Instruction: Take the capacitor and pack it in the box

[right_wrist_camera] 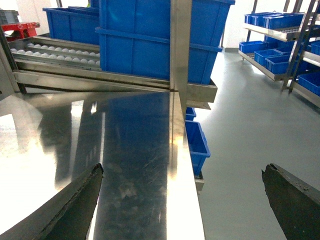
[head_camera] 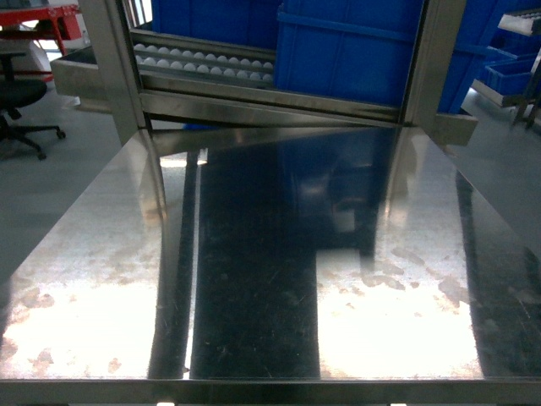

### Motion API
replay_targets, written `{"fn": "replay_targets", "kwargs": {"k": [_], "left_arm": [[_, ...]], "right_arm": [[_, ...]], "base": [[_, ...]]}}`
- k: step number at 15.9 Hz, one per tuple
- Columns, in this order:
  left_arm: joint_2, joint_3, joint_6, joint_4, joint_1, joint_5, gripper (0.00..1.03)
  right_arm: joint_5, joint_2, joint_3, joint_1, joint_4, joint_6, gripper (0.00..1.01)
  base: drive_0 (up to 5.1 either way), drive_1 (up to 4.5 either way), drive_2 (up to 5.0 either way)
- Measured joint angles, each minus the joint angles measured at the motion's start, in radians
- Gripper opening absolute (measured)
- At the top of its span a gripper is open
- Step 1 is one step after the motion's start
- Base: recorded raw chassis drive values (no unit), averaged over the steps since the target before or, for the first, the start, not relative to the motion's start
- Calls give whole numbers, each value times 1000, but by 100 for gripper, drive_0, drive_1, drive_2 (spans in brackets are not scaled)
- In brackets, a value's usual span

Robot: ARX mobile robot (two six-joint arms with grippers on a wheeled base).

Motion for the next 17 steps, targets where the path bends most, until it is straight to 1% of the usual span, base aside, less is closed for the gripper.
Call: {"fn": "replay_targets", "kwargs": {"k": [17], "left_arm": [[0,0,0,0,0,0,44]], "right_arm": [[1,0,0,0,0,0,98]], "base": [[0,0,0]]}}
